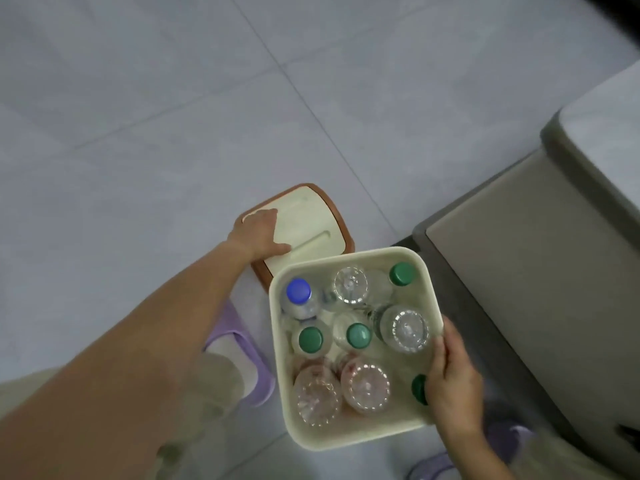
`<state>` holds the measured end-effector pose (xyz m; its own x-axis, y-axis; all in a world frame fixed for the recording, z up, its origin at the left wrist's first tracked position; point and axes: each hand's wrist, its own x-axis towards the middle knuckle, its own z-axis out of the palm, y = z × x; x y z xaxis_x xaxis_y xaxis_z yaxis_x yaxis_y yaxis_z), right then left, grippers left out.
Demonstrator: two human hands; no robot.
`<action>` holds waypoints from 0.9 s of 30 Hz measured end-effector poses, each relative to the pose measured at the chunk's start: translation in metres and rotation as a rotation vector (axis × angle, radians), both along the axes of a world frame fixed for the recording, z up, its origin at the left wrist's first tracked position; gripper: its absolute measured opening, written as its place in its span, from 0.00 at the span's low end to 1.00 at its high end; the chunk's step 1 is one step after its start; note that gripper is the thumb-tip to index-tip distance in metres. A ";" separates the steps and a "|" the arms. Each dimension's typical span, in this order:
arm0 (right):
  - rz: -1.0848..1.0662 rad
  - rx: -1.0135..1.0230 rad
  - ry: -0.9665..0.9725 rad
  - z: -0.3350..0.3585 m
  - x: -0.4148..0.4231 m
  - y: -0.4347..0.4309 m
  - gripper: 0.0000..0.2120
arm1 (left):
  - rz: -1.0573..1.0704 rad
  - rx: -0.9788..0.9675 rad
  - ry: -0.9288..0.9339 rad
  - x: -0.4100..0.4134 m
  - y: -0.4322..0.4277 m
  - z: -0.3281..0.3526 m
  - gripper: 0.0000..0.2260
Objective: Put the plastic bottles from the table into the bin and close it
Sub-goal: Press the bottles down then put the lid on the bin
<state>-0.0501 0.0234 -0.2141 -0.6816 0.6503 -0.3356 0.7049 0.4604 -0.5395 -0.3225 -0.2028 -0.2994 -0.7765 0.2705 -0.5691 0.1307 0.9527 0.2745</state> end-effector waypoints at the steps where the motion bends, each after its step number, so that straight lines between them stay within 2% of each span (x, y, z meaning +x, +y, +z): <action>1: 0.007 0.004 -0.003 0.000 0.000 0.000 0.18 | -0.053 -0.036 -0.008 0.001 0.002 -0.008 0.43; 6: 0.025 0.038 0.013 -0.002 0.000 0.000 0.19 | -0.187 -0.217 0.109 0.003 0.013 -0.034 0.49; 9: 0.020 0.070 0.033 -0.006 0.002 0.000 0.22 | -0.205 -0.242 0.237 0.007 0.015 -0.036 0.46; 13: 0.040 0.091 0.033 -0.009 0.003 0.003 0.18 | -0.181 -0.260 0.370 0.006 0.000 -0.017 0.40; 16: 0.045 0.079 0.026 -0.008 0.003 0.003 0.16 | -0.170 -0.277 0.516 -0.006 -0.023 0.023 0.39; 22: 0.052 -0.005 0.012 -0.011 0.004 0.007 0.17 | -0.021 -0.173 0.716 -0.022 -0.075 0.146 0.41; 27: 0.117 -0.291 0.017 0.009 -0.009 0.035 0.11 | -0.073 -0.056 0.760 0.038 -0.066 0.223 0.42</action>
<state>-0.0588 0.0585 -0.2052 -0.7532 0.4457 -0.4838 0.6460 0.3620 -0.6721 -0.2842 -0.2685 -0.0767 -0.9414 0.3223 0.0997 0.3270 0.9444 0.0353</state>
